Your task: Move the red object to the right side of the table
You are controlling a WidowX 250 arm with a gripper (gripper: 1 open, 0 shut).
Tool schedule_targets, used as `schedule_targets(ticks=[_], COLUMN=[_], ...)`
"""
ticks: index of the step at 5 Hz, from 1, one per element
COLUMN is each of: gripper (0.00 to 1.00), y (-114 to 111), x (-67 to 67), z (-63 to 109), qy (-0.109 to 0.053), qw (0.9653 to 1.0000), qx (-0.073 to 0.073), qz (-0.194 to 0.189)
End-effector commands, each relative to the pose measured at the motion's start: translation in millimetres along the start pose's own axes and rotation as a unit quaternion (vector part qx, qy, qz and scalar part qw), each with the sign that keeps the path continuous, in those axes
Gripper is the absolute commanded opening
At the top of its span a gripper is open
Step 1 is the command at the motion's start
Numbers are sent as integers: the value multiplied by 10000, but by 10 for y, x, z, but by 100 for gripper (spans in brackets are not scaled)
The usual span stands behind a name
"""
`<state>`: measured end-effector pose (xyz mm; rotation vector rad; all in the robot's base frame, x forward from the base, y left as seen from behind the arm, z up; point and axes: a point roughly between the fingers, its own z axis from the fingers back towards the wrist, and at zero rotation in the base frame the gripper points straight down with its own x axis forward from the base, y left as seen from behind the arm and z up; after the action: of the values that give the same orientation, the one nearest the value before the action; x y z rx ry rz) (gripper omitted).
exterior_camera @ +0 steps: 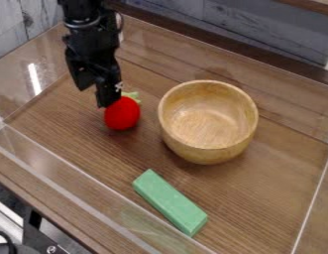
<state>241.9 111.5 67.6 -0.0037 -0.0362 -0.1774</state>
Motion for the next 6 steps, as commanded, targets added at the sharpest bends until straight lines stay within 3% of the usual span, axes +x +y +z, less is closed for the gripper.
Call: schedule_targets(ticks=[1, 2, 4, 6], gripper=[100, 100, 100, 100], y=[104, 178, 91, -71], x=[109, 217, 377, 344], z=[-24, -41, 20, 84], qy=[-158, -214, -218, -176], qw=[9998, 9995, 9997, 9976], qx=[77, 69, 35, 18], qz=[-125, -215, 48, 668])
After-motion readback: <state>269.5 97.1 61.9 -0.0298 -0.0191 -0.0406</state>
